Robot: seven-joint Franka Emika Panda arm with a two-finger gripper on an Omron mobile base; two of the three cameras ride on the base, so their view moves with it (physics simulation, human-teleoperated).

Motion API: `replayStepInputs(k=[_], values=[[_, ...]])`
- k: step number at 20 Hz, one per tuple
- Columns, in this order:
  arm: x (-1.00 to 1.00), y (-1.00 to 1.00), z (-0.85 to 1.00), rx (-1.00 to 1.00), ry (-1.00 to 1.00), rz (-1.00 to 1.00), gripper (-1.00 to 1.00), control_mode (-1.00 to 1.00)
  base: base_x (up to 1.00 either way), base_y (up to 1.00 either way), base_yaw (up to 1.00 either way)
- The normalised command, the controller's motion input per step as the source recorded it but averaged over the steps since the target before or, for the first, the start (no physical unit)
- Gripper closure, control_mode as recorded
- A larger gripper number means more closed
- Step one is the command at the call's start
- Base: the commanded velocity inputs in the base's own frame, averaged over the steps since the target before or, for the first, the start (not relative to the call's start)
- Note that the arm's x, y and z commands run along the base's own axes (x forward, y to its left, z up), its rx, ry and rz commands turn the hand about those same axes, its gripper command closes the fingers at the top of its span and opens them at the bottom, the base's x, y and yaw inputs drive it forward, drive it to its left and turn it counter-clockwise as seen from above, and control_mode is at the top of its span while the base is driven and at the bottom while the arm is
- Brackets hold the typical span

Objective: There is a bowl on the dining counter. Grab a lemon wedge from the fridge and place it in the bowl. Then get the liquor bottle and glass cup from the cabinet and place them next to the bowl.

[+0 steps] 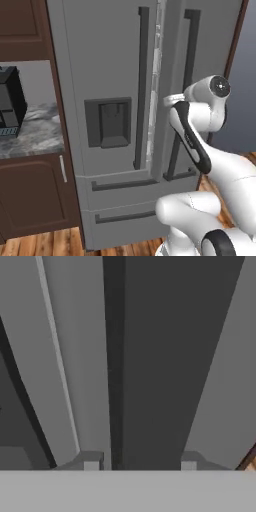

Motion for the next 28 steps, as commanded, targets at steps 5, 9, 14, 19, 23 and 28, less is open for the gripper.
replayStepInputs(k=[5,9,14,19,23,28], values=[[-1.00,-0.19,0.26,0.00,0.00,0.00,1.00,-1.00,0.00,0.00,0.00],[-0.99,-0.14,0.22,0.00,0.00,0.00,1.00,-1.00,0.00,0.00,0.00],[-0.59,-0.10,0.03,0.00,0.00,0.00,-1.00,-1.00,0.00,0.00,0.00],[-0.28,-0.01,-0.04,-0.01,0.04,0.00,-1.00,-1.00,0.00,0.00,0.00],[-0.98,0.18,0.37,-0.09,-0.12,0.00,-1.00,-1.00,0.00,0.00,0.00],[-0.81,0.47,0.41,-0.14,-0.08,0.00,-1.00,-1.00,0.00,0.00,0.00]])
